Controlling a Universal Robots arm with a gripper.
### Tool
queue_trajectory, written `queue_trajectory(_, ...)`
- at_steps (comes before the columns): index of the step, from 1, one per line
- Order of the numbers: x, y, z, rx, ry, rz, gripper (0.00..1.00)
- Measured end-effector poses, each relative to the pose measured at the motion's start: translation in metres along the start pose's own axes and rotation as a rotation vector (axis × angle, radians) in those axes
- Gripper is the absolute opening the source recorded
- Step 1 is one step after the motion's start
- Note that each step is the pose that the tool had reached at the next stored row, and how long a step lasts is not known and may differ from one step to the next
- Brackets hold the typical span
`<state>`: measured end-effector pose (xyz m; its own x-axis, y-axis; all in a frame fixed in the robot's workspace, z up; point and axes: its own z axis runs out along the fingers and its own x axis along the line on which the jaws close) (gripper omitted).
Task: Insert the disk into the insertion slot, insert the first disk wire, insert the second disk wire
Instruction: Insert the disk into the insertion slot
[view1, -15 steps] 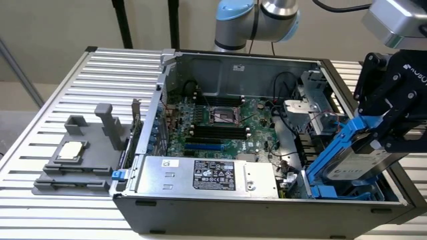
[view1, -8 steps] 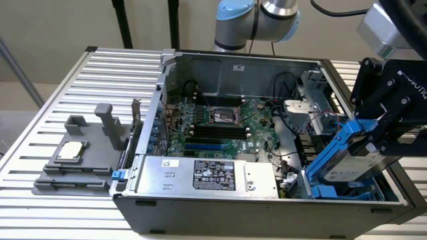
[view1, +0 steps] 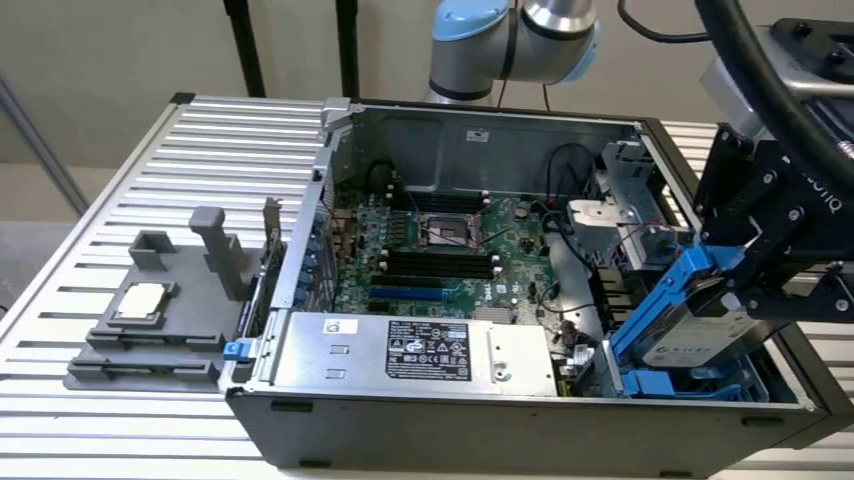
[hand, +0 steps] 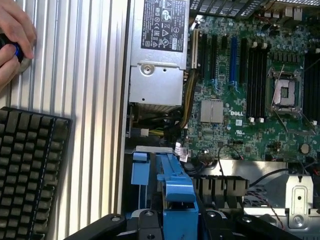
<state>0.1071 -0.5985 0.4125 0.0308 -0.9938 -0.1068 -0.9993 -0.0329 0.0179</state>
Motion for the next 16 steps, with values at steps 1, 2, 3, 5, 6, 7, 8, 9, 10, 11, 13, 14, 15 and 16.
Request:
queue_trajectory(1, 0.0, 0.0, 0.0011, 0.0, -0.0017, 0.0, 0.32)
queue_trajectory(2, 0.0, -0.0001, 0.0023, 0.0, -0.0035, 0.0, 0.32)
queue_trajectory(3, 0.001, -0.0001, 0.0034, -0.0001, -0.0051, 0.0, 0.32)
queue_trajectory(5, 0.001, -0.0004, 0.0055, -0.0002, -0.0084, -0.001, 0.32)
queue_trajectory(6, 0.001, -0.0005, 0.0067, -0.0003, -0.0101, -0.001, 0.32)
queue_trajectory(7, 0.002, -0.0008, 0.0078, -0.0005, -0.0118, -0.002, 0.32)
queue_trajectory(8, 0.002, -0.0011, 0.0089, -0.0009, -0.0129, -0.002, 0.32)
queue_trajectory(9, 0.002, -0.0013, 0.0099, -0.0012, -0.0139, -0.003, 0.32)
queue_trajectory(10, 0.003, -0.0014, 0.0107, -0.0014, -0.0146, -0.003, 0.32)
queue_trajectory(11, 0.003, -0.0016, 0.0116, -0.0015, -0.0154, -0.003, 0.32)
queue_trajectory(13, 0.004, -0.0018, 0.0133, -0.0016, -0.0176, -0.005, 0.32)
queue_trajectory(14, 0.004, -0.0018, 0.014, -0.0017, -0.0188, -0.006, 0.32)
queue_trajectory(15, 0.005, -0.0018, 0.0148, -0.0018, -0.0199, -0.007, 0.32)
queue_trajectory(16, 0.005, -0.0018, 0.0156, -0.0019, -0.0209, -0.007, 0.32)
